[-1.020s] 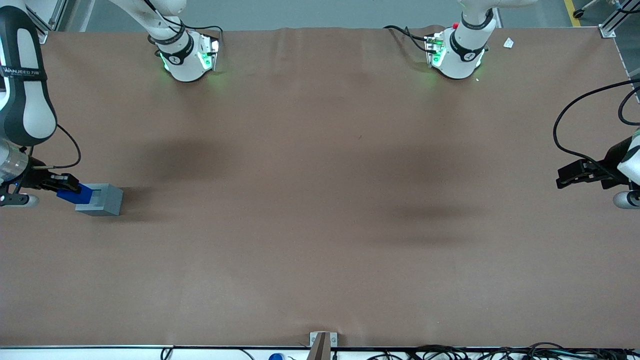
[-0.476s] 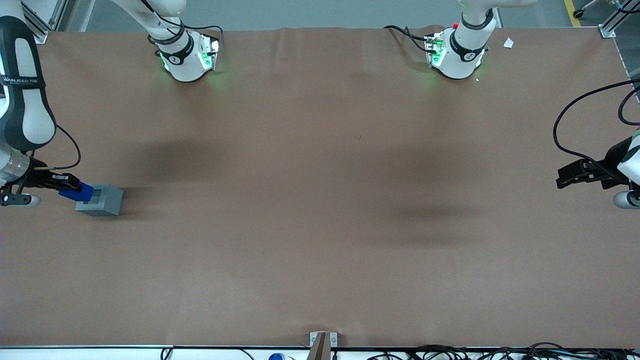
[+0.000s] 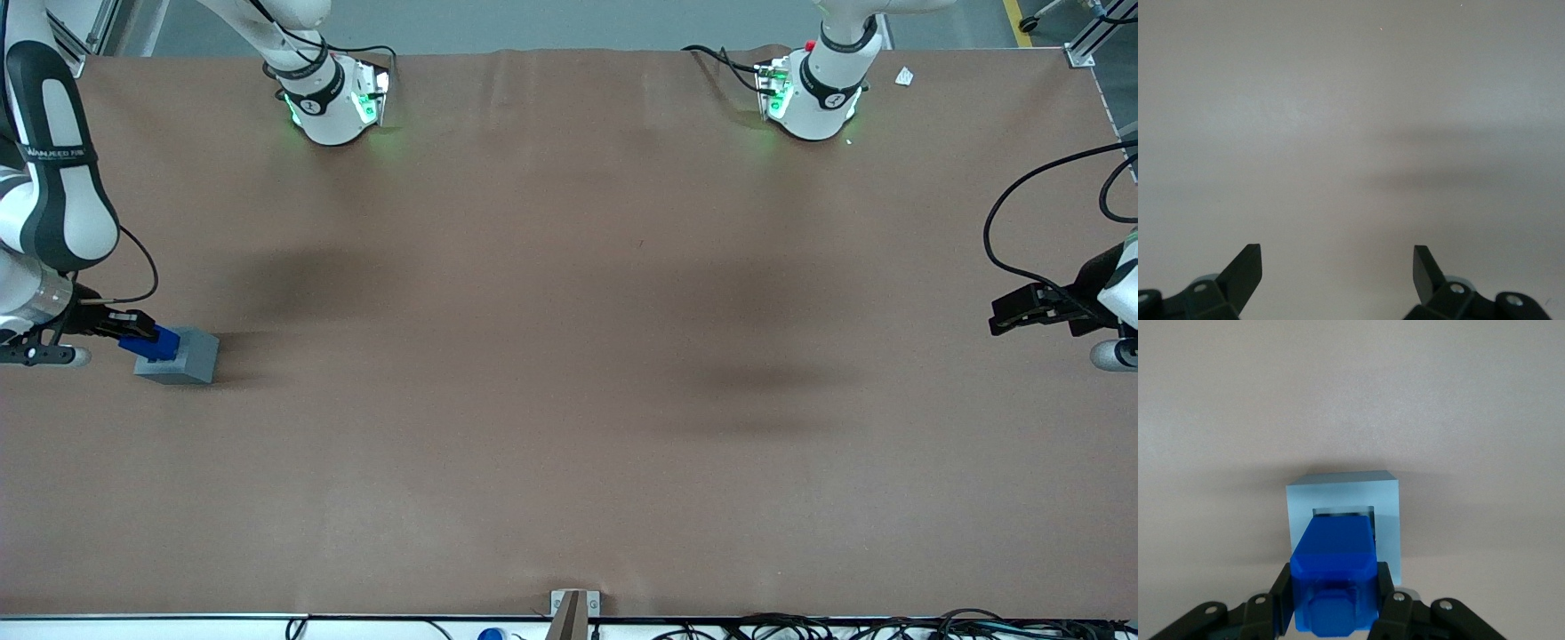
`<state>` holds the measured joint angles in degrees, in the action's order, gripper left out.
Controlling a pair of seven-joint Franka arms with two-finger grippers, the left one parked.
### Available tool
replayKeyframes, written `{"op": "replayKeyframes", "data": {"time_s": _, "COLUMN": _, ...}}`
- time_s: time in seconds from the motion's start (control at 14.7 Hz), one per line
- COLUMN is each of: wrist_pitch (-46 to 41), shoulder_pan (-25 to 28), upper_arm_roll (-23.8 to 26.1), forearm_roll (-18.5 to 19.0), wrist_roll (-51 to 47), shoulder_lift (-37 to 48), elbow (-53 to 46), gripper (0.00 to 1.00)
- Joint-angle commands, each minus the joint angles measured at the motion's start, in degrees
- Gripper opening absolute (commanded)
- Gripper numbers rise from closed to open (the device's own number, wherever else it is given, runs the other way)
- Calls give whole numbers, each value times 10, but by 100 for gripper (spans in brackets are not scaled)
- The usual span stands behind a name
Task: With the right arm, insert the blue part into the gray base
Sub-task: 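Align the blue block with the gray base's opening and lower it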
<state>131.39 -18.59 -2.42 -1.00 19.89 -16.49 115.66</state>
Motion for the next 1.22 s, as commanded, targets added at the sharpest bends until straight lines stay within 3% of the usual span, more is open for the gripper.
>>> {"op": "replayKeyframes", "data": {"time_s": 0.0, "wrist_pitch": 7, "shoulder_pan": -12, "upper_arm_roll": 10, "forearm_roll": 4, "wrist_roll": 7, "shoulder_lift": 3, "elbow": 8, "gripper": 18}}
{"op": "replayKeyframes", "data": {"time_s": 1.16, "wrist_pitch": 14, "shoulder_pan": -20, "upper_arm_roll": 10, "forearm_roll": 2, "wrist_roll": 5, "shoulder_lift": -6, "elbow": 6, "gripper": 18}}
